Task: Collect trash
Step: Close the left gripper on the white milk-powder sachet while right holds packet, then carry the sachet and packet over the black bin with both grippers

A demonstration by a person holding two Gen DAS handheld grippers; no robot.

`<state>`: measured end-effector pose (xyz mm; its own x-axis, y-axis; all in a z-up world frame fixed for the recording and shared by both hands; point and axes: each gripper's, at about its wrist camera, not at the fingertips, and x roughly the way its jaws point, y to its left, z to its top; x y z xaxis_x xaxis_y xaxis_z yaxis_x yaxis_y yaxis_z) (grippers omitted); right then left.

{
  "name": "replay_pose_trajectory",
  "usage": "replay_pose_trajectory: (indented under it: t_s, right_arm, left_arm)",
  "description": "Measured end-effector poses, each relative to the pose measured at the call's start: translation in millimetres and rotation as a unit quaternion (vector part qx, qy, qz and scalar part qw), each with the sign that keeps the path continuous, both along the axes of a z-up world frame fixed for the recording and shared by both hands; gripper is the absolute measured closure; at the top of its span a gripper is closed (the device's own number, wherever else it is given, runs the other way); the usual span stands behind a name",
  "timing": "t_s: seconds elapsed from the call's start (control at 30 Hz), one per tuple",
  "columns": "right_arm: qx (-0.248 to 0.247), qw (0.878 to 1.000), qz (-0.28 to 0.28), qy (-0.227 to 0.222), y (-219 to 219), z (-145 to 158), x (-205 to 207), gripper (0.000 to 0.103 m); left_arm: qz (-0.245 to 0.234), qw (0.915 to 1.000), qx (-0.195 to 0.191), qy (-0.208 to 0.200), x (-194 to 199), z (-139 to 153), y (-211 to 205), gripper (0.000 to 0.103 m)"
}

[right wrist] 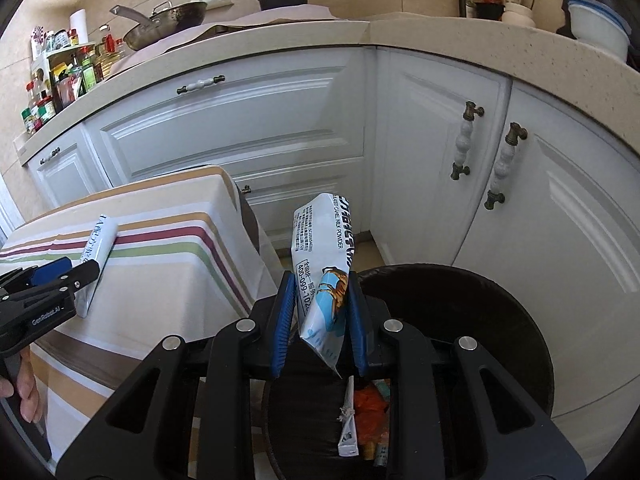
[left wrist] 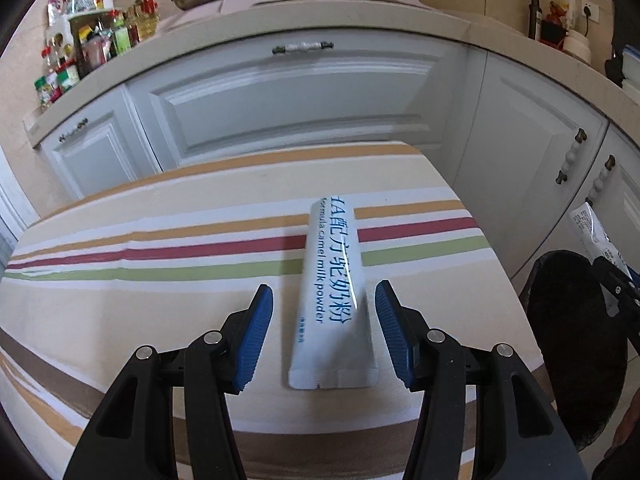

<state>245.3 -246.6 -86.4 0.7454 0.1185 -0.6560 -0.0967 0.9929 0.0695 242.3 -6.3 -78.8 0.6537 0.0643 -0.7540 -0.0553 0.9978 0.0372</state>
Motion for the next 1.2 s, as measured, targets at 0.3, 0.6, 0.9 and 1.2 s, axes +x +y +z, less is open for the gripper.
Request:
replay_pose_trajectory:
  t_s: [0.3,0.6,0.9,1.2]
  right_arm:
    - [0.006,1.0,-0.001,0.003,-3,-3,-1,0.078]
    - [0.01,1.0,-0.004,-0.007,-3,5,-16,0.078]
    - [0.012,1.0,0.0,-0.022,4,20,-50,0.078]
    - [0.009,0.999,0.007,-0.038,12,39,-92,0.078]
  left_arm:
    - [-0.003,0.9997,-0.016,0.018,5,-7,3,0.065]
    - [-0.008,0.9999,-0.004,-0.01,-8,2,0,0.075]
    - [-0.015,0.9983,0.002,-0.056,-50,28,-6,0.076]
    - [-0.024,0.9965,-0.008,-0.08,-90,47,-8,0.076]
